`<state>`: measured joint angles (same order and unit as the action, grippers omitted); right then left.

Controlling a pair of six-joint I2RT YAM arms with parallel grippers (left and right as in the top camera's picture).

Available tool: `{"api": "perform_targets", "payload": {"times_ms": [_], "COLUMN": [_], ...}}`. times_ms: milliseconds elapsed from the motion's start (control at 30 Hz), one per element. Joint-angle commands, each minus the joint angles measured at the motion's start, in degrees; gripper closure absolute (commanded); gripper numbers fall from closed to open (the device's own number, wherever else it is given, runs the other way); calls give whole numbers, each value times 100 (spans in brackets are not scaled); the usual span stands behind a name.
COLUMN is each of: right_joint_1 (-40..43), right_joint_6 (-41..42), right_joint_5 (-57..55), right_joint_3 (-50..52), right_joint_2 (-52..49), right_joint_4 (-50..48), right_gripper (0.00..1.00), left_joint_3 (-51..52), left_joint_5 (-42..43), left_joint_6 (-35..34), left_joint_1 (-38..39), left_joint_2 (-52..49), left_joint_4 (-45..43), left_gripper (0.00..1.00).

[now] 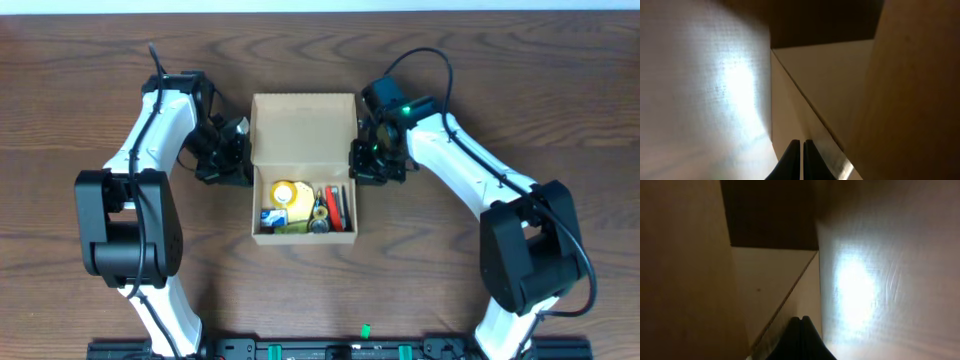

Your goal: Pack container

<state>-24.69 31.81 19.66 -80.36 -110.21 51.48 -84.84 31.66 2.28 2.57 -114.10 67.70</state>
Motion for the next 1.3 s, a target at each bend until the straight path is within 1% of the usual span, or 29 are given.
{"api": "perform_targets", "payload": {"times_ms": [0,133,200,333,567,667,900,967,1000,1167,1267], "right_joint_1": [2,109,131,138,142,142,142,144,151,387,612], "right_joint_6": [-15,-15,-15,-13,-4,96,94,94,94,92,92], "right_joint_5": [457,457,455,407,149,107,109,114,114,111,111], "right_joint_3": [-4,-4,-4,-4,-4,-4,-4,-4,-7,-20,-20], "right_joint_2": [-37,-37,-37,-37,-37,-37,-37,-35,-26,81,190], "right_joint_4": [-315,-706,-885,-1215,-1762,-1856,-1895,-1845,-1792,-1591,-1593], "right_gripper": [99,99,99,99,99,99,99,99,99,99,99], "left_joint_3": [7,-63,-92,-94,-96,-142,-278,-278,-284,-570,-953], "left_joint_5": [398,448,601,741,890,890,883,870,813,225,223], "left_joint_6": [-278,-417,-509,-737,-774,-861,-870,-846,-839,-721,-588], "left_joint_1": [157,160,162,164,164,164,162,162,155,0,-160], "left_joint_2": [50,50,50,50,50,50,50,50,50,57,57], "left_joint_4": [-225,-597,-887,-1447,-1873,-2044,-2103,-1993,-1915,-1519,-1445], "left_gripper": [94,93,90,89,88,88,89,92,94,94,94]}}
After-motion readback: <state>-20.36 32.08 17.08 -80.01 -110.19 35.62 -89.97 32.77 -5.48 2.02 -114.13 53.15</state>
